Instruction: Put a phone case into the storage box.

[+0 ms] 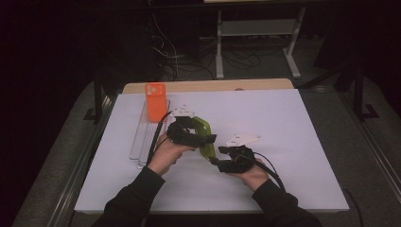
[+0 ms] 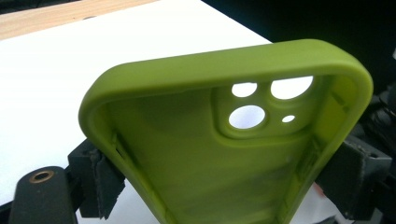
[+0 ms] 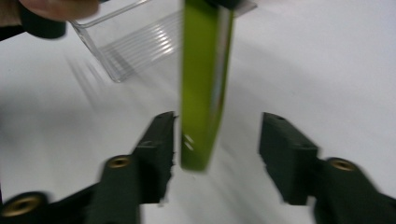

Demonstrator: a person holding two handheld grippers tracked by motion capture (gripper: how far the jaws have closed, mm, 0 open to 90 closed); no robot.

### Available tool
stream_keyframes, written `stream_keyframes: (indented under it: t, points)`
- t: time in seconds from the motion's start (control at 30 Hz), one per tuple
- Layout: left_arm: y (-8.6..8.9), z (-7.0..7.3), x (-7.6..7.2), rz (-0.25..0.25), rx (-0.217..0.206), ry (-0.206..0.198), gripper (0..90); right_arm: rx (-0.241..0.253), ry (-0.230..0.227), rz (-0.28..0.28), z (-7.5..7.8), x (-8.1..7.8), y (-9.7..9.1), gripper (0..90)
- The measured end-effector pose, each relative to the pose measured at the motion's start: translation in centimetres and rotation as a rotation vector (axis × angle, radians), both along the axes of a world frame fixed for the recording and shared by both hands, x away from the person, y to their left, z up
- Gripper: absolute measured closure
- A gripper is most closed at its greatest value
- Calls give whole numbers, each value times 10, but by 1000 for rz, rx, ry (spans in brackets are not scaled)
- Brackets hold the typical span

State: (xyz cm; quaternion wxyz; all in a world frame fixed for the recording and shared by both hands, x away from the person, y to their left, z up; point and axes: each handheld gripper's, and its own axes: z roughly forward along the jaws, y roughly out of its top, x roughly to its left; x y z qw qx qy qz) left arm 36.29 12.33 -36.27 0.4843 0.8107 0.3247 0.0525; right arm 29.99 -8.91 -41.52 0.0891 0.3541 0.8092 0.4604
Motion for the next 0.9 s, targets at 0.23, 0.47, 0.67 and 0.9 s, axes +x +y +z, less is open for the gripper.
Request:
stream_keyframes:
  t: [0.23,0.47,0.67,0.9]
  points:
    - [0,9,7,11,16,0,134,-48,19,-18,-3,9,-23,154]
    - [3,17,14,7,42,-2,134,-102,4,-15,-11,13,-41,13]
    - [6,28,16,-2,60,-12,134,-139,16,0,-13,9,-56,0]
    - [11,39,17,-4,87,-30,135,-159,11,11,-17,1,-74,0]
